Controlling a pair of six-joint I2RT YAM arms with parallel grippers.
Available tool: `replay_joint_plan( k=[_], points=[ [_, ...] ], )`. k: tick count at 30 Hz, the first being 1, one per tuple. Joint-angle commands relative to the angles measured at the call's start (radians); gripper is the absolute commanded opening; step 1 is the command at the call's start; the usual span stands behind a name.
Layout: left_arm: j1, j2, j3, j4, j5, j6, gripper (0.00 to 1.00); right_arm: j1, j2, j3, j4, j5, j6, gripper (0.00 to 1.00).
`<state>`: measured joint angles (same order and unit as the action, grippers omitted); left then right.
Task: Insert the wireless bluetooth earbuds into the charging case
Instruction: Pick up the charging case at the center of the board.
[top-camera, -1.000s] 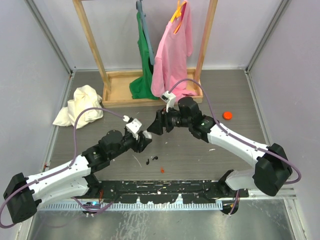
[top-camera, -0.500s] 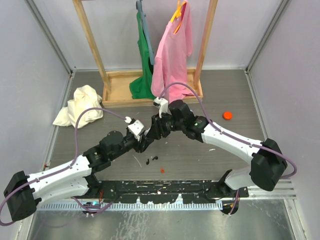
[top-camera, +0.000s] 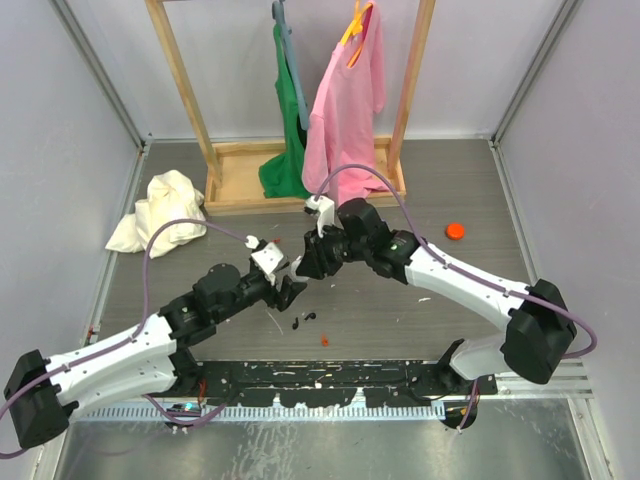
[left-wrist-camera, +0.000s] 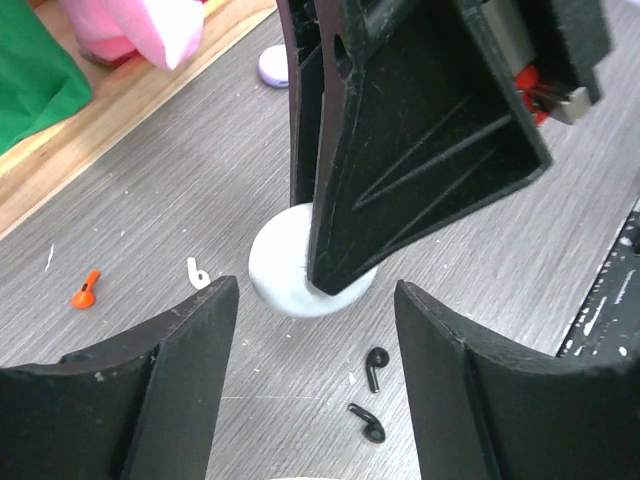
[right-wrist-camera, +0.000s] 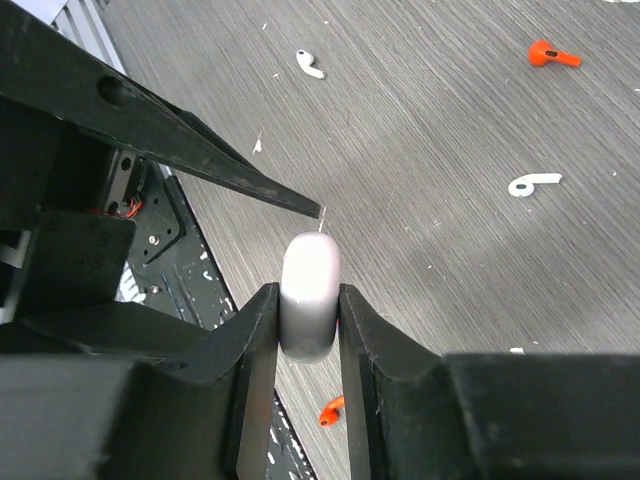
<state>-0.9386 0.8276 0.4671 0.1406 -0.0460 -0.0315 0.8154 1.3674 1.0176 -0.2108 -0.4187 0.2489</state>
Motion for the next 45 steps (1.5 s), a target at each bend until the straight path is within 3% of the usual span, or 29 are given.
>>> replay_joint_plan(
  k=[1, 9, 17, 28, 35, 38, 45],
  points=[
    [0.000, -0.090, -0.011, -0.008, 0.095, 0.020, 0.67, -0.017, -0.058, 0.048, 0.004, -0.067, -0.077, 0.10],
    [0.112, -0.164, -0.043, -0.016, 0.332, -0.047, 0.70, -0.059, -0.104, 0.067, -0.072, -0.173, -0.197, 0.09],
    [0.233, -0.112, -0.059, 0.104, 0.592, -0.135, 0.64, -0.068, -0.150, 0.063, -0.132, -0.292, -0.337, 0.09],
    [0.254, 0.044, -0.010, 0.281, 0.772, -0.206, 0.47, -0.065, -0.101, 0.086, -0.183, -0.401, -0.452, 0.09],
    [0.255, 0.081, -0.013, 0.345, 0.827, -0.245, 0.45, -0.066, -0.084, 0.079, -0.187, -0.410, -0.480, 0.09],
    [0.255, 0.089, -0.010, 0.353, 0.833, -0.248, 0.40, -0.064, -0.084, 0.075, -0.186, -0.419, -0.493, 0.09],
    [0.255, 0.104, -0.007, 0.372, 0.858, -0.260, 0.15, -0.049, -0.096, 0.056, -0.186, -0.444, -0.537, 0.11]
  ],
)
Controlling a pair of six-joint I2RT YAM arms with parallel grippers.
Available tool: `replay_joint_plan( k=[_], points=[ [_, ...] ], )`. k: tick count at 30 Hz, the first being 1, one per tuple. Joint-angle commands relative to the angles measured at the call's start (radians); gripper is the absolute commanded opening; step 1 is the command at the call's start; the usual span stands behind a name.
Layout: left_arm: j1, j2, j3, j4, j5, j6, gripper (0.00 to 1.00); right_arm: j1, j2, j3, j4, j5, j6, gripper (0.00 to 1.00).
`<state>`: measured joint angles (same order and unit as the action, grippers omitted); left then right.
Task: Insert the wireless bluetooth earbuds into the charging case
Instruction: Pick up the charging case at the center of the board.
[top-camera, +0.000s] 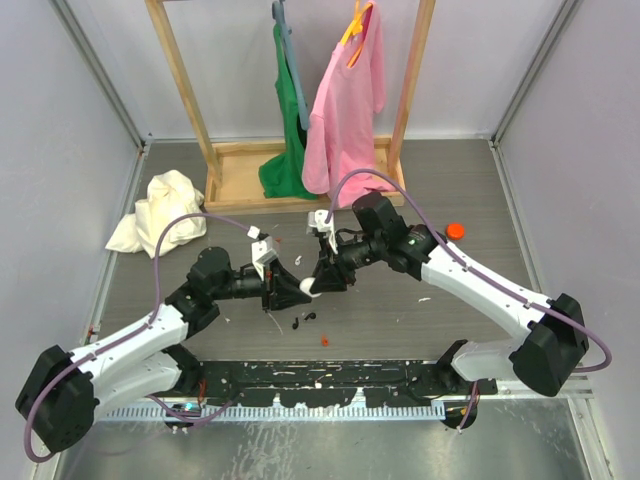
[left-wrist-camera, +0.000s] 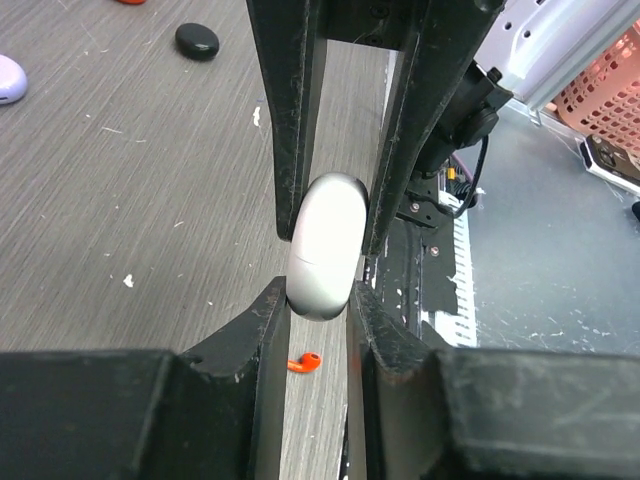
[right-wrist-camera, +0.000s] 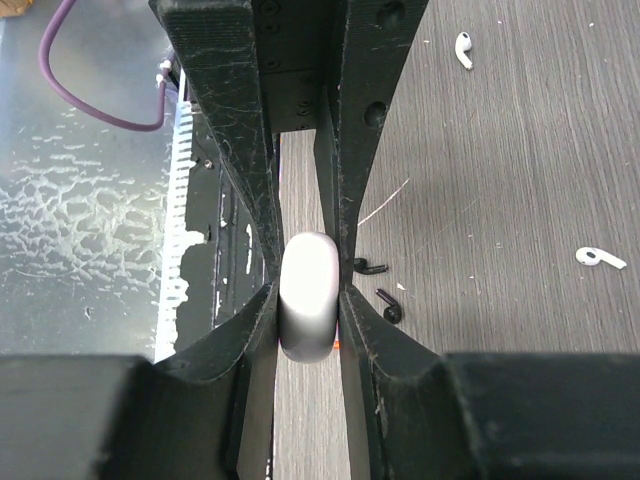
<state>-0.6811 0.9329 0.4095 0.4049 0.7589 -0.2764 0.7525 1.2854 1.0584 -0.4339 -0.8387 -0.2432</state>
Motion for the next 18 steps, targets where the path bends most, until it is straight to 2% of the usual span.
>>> replay_joint_plan(
  k=[1, 5, 9, 11, 18],
  points=[
    [-0.003, -0.001, 0.050, 0.115, 0.058, -0.018, 0.12, 0.016, -0.016, 0.013, 0.037, -0.024, -0.050, 0.12],
    [-0.002, -0.009, 0.048, 0.120, 0.063, -0.026, 0.01, 0.018, -0.019, 0.012, 0.034, -0.011, -0.054, 0.15],
    [-0.003, -0.036, 0.022, 0.113, 0.024, -0.019, 0.00, 0.019, -0.041, 0.014, 0.035, 0.027, -0.054, 0.34],
    [-0.003, -0.054, 0.004, 0.111, 0.001, -0.014, 0.00, 0.017, -0.054, 0.015, 0.034, 0.047, -0.053, 0.40],
    [-0.002, -0.111, -0.035, 0.087, -0.030, 0.002, 0.00, 0.011, -0.081, 0.023, 0.039, 0.084, -0.037, 0.42]
  ],
)
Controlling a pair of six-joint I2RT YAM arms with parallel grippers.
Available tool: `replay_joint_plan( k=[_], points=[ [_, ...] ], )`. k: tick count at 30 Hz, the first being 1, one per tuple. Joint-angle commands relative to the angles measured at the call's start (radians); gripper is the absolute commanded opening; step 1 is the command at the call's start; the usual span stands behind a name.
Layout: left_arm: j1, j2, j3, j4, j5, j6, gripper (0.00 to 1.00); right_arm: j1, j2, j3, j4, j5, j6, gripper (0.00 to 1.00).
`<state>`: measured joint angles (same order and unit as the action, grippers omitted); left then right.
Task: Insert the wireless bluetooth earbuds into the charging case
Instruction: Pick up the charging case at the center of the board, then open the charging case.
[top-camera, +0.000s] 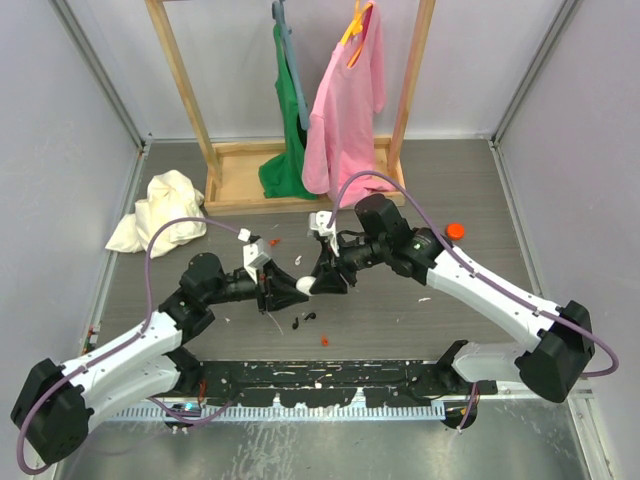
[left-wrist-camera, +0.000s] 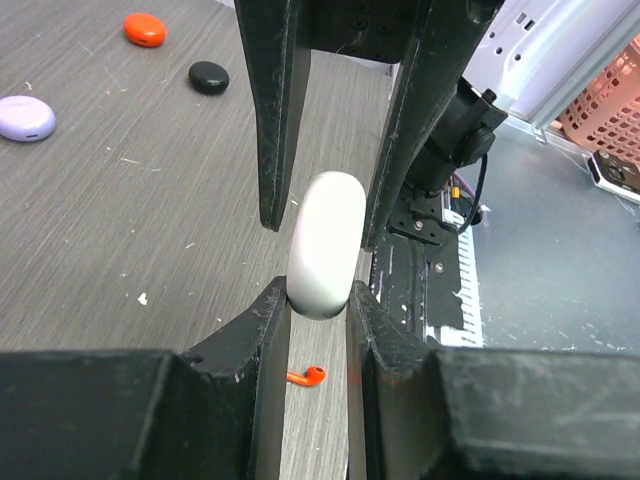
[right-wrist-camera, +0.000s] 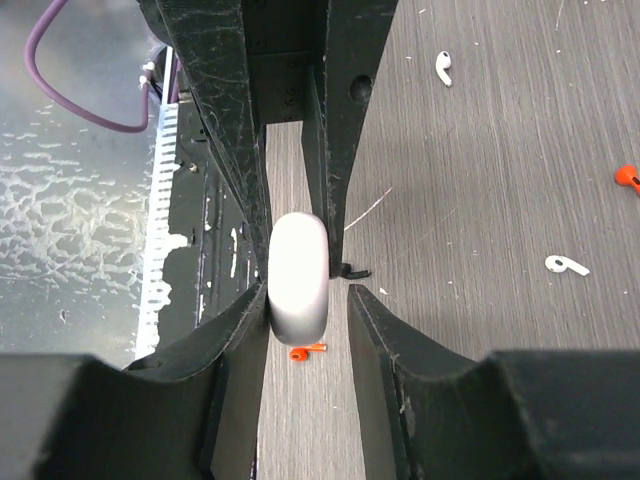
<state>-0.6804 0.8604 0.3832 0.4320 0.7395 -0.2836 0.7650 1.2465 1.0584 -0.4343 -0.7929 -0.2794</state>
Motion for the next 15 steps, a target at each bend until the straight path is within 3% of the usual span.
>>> replay_joint_plan(
  k=[1, 15],
  points=[
    [-0.002, -0.045, -0.008, 0.049, -0.012, 0.017, 0.00, -0.003, -0.044, 0.024, 0.043, 0.041, 0.005, 0.42],
    [-0.003, -0.071, -0.009, -0.019, 0.005, 0.058, 0.00, -0.052, -0.061, 0.042, 0.115, 0.050, 0.115, 0.42]
  ],
)
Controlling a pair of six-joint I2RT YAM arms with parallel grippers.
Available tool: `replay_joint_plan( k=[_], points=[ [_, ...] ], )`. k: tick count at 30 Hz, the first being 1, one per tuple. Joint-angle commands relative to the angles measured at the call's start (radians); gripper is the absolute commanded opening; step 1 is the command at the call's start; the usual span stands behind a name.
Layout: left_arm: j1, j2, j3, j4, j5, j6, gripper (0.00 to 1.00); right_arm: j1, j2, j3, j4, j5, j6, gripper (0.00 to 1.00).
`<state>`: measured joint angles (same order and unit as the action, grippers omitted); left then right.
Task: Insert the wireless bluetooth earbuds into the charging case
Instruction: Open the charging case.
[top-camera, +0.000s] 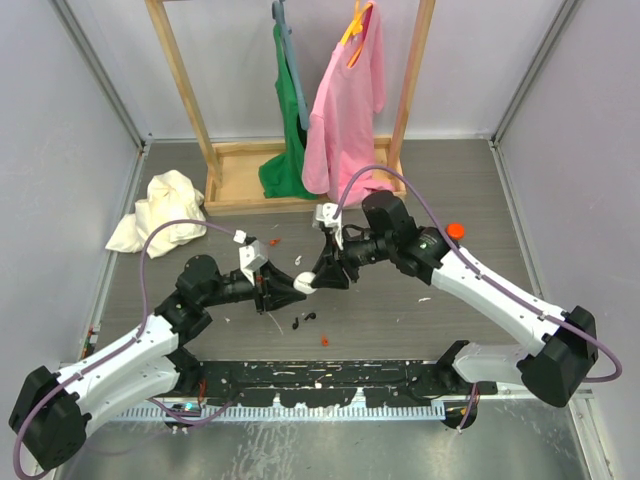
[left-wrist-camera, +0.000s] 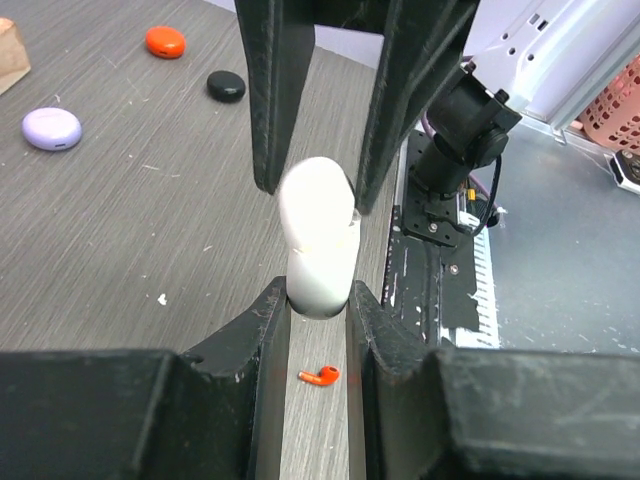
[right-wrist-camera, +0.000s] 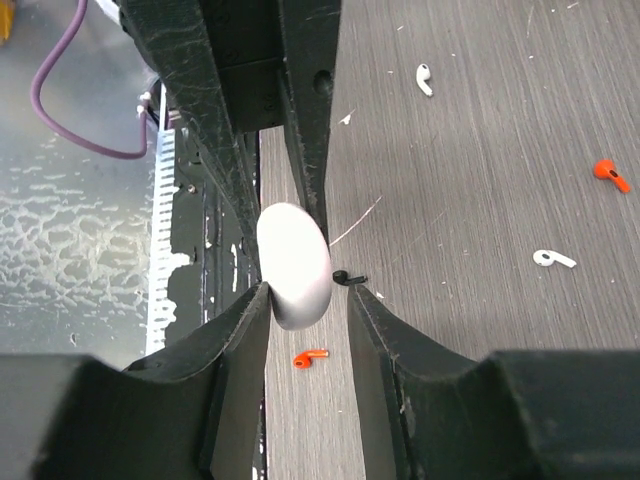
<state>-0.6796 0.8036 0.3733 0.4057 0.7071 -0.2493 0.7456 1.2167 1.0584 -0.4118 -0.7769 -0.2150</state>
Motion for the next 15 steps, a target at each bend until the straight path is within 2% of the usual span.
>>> replay_joint_plan(
  k=[1, 9, 15],
  points=[
    [-0.004, -0.014, 0.002, 0.008, 0.039, 0.024, 0.00, -0.038, -0.029, 0.044, 0.098, 0.034, 0.063, 0.42],
    [-0.004, -0.022, -0.005, 0.025, 0.009, 0.010, 0.00, -0.091, -0.029, 0.021, 0.176, 0.026, 0.170, 0.43],
    [-0.005, -0.044, -0.044, 0.079, -0.101, -0.014, 0.00, -0.123, -0.120, -0.096, 0.349, 0.033, 0.269, 0.53]
  ],
)
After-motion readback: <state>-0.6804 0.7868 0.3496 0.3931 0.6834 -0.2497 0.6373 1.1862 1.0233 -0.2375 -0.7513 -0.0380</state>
